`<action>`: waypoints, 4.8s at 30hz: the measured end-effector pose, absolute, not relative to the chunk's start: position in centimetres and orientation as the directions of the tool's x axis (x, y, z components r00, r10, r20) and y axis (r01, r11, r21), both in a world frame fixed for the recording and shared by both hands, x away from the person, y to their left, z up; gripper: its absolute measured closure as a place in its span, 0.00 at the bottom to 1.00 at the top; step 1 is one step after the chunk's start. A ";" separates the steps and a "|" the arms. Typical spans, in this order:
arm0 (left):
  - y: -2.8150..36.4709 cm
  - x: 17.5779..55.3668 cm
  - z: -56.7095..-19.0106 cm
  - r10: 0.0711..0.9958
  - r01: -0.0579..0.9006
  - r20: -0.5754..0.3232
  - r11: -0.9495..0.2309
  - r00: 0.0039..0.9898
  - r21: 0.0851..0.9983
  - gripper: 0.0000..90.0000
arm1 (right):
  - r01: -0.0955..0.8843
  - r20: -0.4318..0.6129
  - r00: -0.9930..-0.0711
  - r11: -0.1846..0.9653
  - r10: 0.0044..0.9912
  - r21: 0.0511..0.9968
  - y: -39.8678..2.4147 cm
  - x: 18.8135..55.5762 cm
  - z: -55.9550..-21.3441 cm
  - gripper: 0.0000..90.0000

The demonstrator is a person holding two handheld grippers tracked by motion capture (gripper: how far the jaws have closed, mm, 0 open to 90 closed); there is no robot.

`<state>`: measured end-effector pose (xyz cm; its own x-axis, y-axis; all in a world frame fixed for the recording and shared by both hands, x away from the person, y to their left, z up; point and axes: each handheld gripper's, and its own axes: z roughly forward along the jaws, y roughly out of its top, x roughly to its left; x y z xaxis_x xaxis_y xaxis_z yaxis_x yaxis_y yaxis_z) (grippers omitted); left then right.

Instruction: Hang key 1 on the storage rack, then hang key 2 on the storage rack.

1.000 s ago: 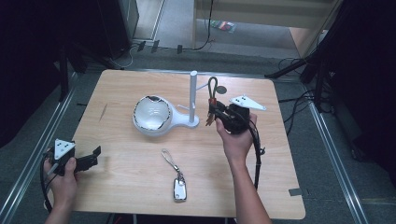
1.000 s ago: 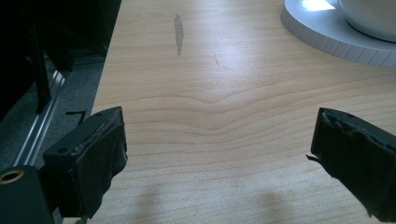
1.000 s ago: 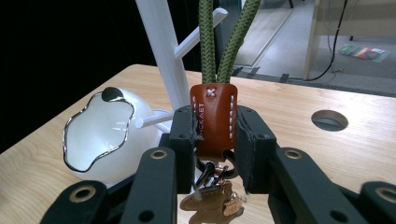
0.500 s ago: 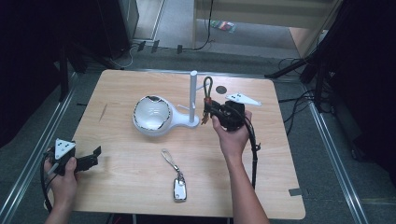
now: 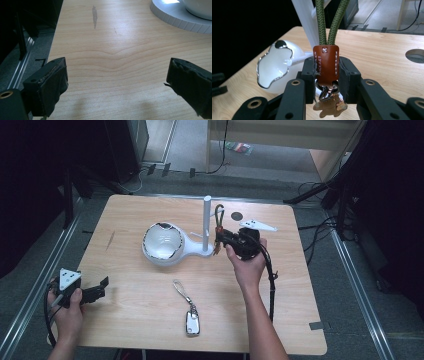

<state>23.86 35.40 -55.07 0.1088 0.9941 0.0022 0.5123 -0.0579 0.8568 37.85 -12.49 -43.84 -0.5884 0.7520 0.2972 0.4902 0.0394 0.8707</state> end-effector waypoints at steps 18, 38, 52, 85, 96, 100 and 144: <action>35.4 23.9 -55.1 0.994 0.514 0.002 -0.058 0.109 0.856 0.04 | 0.467 0.163 -0.573 0.156 0.803 0.870 -12.1 36.2 -43.6 0.69; 35.3 24.0 -55.1 0.994 0.518 -0.001 -0.058 0.113 0.853 0.04 | 0.534 0.042 -0.561 0.323 0.827 0.781 -11.8 32.5 -44.7 0.64; 35.4 24.0 -55.1 0.993 0.519 -0.002 -0.059 0.116 0.853 0.04 | 0.559 -0.006 -0.593 0.417 0.805 0.717 -10.0 31.8 -45.3 0.61; 35.4 24.0 -55.1 0.993 0.522 -0.006 -0.058 0.121 0.851 0.04 | 0.575 -0.053 -0.684 0.582 0.728 0.575 -6.0 30.5 -47.0 0.56; 35.4 24.1 -55.1 0.993 0.524 -0.004 -0.059 0.119 0.849 0.04 | 0.579 -0.048 -0.706 0.615 0.707 0.536 -4.6 29.9 -47.8 0.56; 35.3 24.1 -55.1 0.993 0.524 -0.001 -0.061 0.117 0.850 0.04 | 0.578 -0.043 -0.715 0.626 0.697 0.524 -4.0 29.7 -48.1 0.56; 35.4 24.1 -55.1 0.993 0.529 -0.009 -0.056 0.120 0.846 0.05 | 0.594 0.045 -0.781 0.718 0.623 0.363 0.1 27.9 -51.4 0.78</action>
